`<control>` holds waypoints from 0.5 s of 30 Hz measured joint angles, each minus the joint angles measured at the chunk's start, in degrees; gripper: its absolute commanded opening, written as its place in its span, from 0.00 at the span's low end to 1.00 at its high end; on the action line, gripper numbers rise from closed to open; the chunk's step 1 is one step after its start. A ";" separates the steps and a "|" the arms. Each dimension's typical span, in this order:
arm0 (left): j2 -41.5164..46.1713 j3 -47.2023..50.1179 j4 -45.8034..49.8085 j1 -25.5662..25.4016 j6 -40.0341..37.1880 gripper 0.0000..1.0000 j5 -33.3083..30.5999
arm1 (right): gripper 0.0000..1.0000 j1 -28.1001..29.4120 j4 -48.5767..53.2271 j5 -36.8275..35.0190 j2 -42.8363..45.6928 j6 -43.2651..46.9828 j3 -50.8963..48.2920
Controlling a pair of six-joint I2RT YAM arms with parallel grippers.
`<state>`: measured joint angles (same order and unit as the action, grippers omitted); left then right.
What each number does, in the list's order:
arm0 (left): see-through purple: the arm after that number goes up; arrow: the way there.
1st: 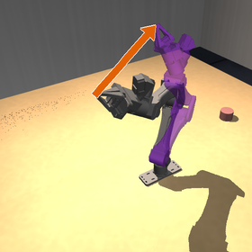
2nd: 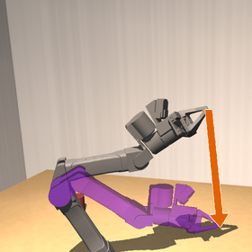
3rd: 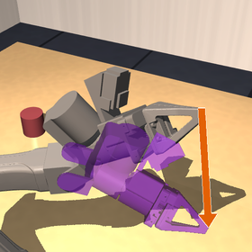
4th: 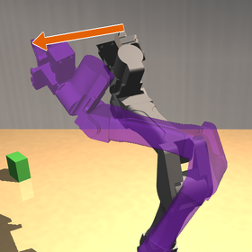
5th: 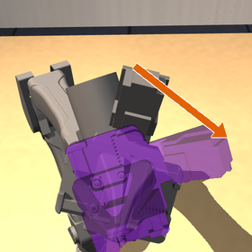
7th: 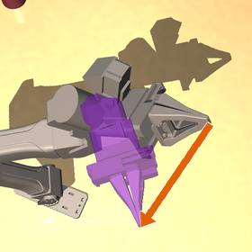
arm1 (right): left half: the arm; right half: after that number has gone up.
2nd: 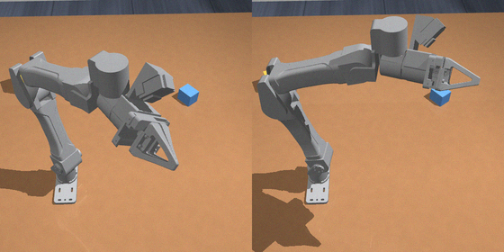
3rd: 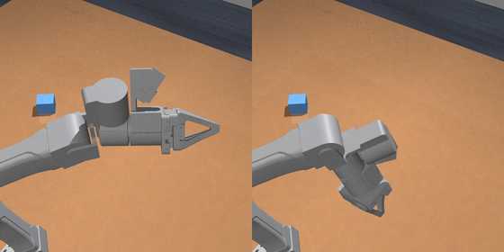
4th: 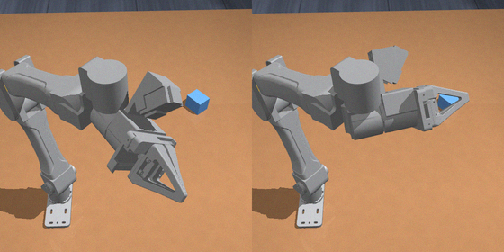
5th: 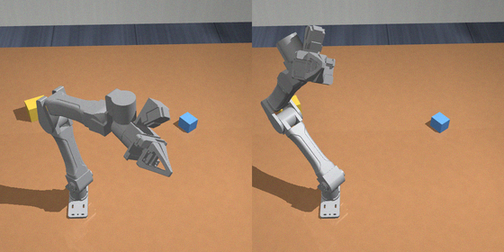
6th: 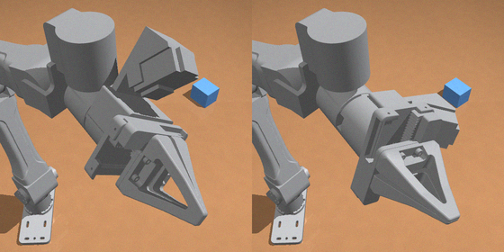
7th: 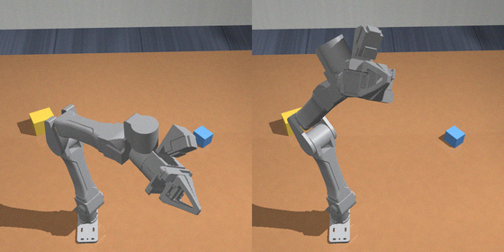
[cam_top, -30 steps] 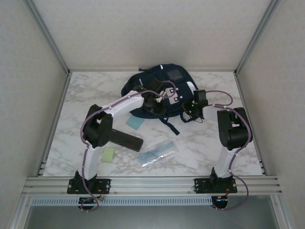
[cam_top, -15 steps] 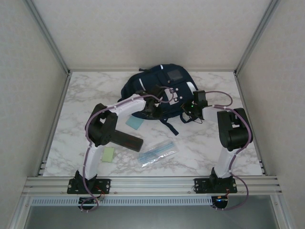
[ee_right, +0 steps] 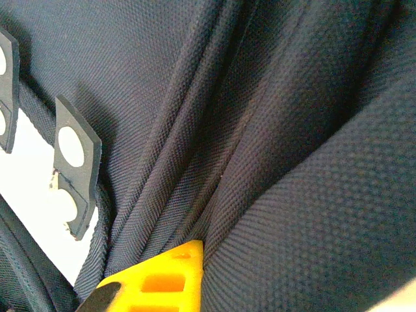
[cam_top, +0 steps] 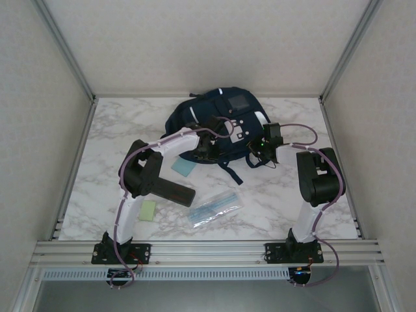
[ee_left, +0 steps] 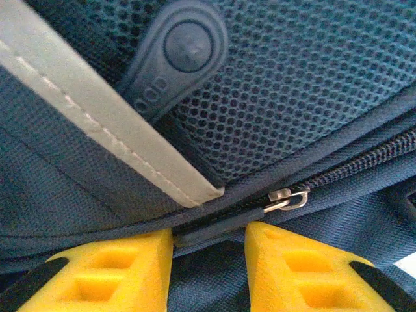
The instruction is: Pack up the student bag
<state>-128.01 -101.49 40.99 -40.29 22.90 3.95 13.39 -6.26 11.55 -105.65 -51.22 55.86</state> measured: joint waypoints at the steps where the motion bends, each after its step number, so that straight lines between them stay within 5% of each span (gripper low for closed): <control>1: -0.26 -0.46 0.48 0.09 0.31 0.23 0.13 | 0.05 0.00 0.02 -0.02 0.02 0.00 0.00; 9: -0.90 -1.11 1.88 0.42 -0.59 0.10 1.81 | 0.05 0.02 0.02 -0.63 0.11 0.02 -0.11; 15: -0.57 -0.07 0.92 0.44 -2.84 0.21 3.30 | 0.05 0.07 0.13 -0.94 0.11 0.22 -0.11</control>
<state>-128.57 -101.56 41.91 -39.86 20.05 7.25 13.45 -6.13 10.61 -105.54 -51.00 55.75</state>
